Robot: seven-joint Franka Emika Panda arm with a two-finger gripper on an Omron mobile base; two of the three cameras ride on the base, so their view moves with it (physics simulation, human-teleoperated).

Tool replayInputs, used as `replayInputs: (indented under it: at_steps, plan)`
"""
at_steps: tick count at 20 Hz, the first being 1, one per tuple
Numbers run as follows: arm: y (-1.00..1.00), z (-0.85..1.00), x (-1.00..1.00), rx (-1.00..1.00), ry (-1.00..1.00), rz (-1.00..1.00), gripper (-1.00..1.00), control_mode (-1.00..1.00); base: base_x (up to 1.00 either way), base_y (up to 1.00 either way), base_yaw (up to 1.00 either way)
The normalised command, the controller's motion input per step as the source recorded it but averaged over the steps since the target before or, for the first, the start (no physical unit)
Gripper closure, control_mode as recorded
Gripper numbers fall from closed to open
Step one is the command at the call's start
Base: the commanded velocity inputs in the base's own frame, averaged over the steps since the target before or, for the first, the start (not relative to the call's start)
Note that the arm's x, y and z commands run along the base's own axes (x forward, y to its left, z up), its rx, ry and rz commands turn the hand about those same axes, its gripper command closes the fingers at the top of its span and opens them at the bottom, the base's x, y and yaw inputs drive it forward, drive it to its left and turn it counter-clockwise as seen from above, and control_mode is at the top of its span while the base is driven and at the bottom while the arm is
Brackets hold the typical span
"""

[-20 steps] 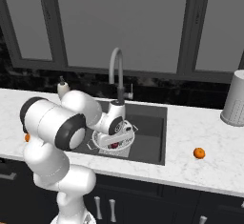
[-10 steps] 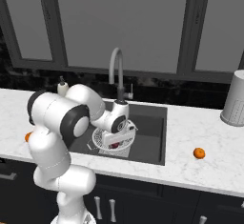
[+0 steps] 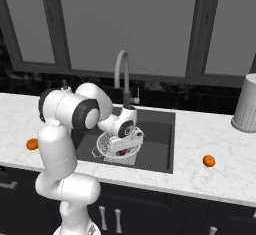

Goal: Put the colander in the sink, put the orange, tangerine, pear in the colander, and turn on the sink faucet and pour water over the colander.

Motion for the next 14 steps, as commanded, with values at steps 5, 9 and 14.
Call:
replayInputs:
  at_steps: [5,9,14]
  plan:
    - [0.01,-0.48,0.08,0.00,-0.03,0.01,-1.00,-1.00,0.00,0.00,0.00]
    - [0.00,-0.02,0.00,0.00,-0.05,0.00,-1.00,-1.00,0.00,0.00,0.00]
    - [0.00,0.07,-0.01,0.00,-0.12,0.00,-1.00,-1.00,0.00,0.00,0.00]
